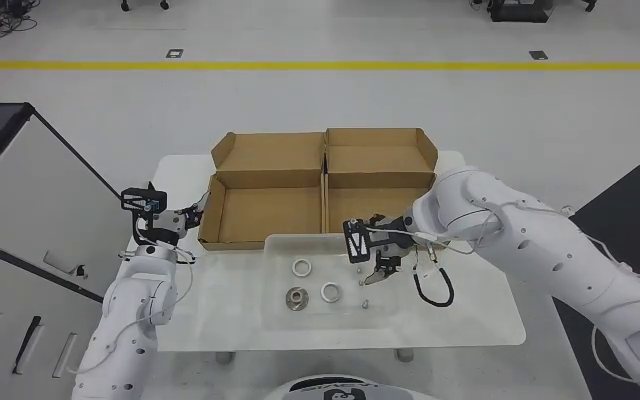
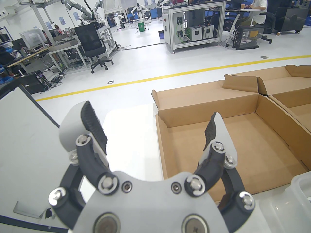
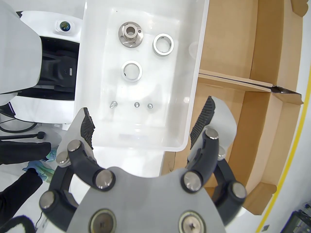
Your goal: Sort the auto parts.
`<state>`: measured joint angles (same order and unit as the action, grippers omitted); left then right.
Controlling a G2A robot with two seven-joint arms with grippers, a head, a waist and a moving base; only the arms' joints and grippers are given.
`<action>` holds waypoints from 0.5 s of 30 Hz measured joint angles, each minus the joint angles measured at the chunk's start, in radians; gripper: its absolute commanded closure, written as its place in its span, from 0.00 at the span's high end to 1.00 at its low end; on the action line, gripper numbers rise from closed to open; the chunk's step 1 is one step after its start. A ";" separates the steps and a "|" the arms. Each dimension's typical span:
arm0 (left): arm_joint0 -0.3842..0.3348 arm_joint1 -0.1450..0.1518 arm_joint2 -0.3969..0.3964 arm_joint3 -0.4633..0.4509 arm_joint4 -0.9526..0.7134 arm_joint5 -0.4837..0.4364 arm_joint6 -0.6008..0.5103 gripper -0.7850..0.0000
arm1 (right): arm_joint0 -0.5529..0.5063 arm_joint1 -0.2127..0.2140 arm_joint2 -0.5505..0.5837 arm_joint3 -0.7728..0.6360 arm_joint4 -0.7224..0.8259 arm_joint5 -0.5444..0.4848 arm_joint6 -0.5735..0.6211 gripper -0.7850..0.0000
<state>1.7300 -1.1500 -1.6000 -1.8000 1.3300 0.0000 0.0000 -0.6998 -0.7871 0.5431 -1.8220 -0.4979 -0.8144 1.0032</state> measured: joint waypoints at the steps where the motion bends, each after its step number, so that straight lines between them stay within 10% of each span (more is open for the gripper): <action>1: 0.000 0.000 0.000 0.000 0.000 0.000 0.000 1.00 | -0.001 0.000 0.000 -0.001 -0.001 0.001 -0.001 1.00; 15: 0.000 0.000 0.000 0.000 0.000 0.000 0.000 1.00 | 0.085 -0.009 -0.109 -0.108 0.048 0.260 0.263 1.00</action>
<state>1.7300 -1.1500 -1.6000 -1.8000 1.3300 0.0000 0.0000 -0.6152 -0.7960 0.4345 -1.9300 -0.4495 -0.5541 1.2661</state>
